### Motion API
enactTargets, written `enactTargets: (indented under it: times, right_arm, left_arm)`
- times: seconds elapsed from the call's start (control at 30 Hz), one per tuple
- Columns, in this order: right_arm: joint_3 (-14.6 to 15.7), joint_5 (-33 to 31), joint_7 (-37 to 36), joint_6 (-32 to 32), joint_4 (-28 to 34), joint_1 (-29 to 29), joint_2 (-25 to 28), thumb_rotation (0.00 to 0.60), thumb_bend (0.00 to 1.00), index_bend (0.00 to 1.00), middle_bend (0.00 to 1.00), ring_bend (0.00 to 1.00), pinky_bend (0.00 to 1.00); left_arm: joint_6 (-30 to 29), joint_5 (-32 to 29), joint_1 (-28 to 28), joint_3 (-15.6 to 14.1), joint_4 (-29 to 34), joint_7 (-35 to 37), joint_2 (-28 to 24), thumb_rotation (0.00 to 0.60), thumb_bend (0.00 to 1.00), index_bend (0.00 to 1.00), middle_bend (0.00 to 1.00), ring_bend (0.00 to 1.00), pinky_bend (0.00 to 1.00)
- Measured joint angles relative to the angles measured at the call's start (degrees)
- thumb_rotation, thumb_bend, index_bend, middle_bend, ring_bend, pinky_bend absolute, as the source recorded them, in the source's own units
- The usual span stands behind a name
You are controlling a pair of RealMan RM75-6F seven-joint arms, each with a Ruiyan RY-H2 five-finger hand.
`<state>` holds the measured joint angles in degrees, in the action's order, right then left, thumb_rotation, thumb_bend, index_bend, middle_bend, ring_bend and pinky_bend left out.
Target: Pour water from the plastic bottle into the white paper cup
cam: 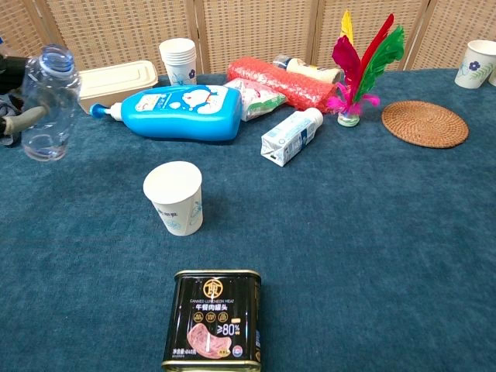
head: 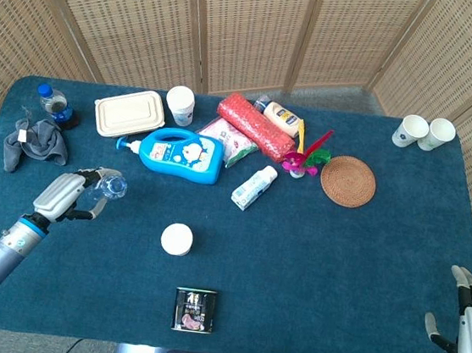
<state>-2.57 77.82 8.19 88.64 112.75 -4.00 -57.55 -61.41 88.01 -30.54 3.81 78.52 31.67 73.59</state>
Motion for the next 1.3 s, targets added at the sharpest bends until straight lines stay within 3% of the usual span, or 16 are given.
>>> enactTargets:
  times: [0.4, 0.87, 1.3]
  right_arm:
    - [0.0, 0.0, -0.5, 0.0, -0.3, -0.2, 0.0, 0.590, 0.40, 0.00, 0.09, 0.00, 0.00]
    - [-0.2, -0.2, 0.4, -0.1, 0.5, -0.1, 0.0, 0.589, 0.40, 0.00, 0.09, 0.00, 0.00]
    - [0.0, -0.2, 0.6, 0.4, 0.8, -0.5, 0.1, 0.589, 0.40, 0.00, 0.09, 0.00, 0.00]
  left_arm:
    - [1.9, 0.2, -3.3, 1.0, 2.2, -3.7, -1.8, 0.600, 0.69, 0.30, 0.28, 0.33, 0.47]
    - [5.4, 2.0, -7.3, 0.4, 5.0, -6.8, -5.2, 0.600, 0.69, 0.30, 0.28, 0.33, 0.47]
    - [6.4, 4.1, -9.8, -0.7, 4.6, -7.8, -4.7, 0.600, 0.69, 0.30, 0.28, 0.33, 0.47]
